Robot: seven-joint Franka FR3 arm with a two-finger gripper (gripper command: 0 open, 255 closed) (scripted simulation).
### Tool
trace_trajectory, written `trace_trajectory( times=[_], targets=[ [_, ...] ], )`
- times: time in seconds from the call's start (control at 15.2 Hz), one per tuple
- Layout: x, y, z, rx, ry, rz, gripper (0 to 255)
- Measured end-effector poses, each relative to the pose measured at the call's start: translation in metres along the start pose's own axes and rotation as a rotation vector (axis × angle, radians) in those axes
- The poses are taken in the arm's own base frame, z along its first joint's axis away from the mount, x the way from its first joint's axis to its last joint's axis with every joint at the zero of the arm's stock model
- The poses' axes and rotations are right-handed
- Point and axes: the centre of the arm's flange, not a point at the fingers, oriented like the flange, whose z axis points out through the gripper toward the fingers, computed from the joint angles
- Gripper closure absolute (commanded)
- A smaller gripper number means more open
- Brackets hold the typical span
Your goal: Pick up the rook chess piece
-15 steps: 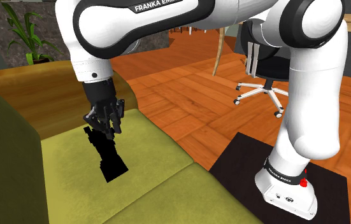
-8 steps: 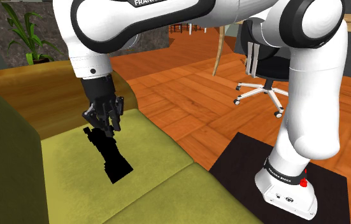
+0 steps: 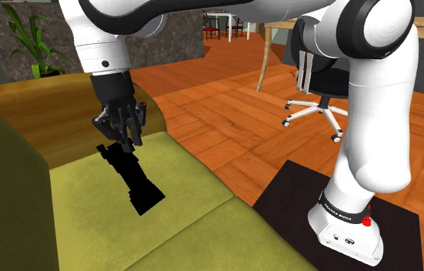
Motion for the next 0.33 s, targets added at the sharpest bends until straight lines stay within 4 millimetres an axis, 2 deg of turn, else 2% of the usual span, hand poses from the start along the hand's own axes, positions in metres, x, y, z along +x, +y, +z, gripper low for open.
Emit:
trace_trajectory(
  times=[0.33],
  targets=[
    [-0.005,-0.003,-0.024,0.000,0.000,0.000,255]
  ],
)
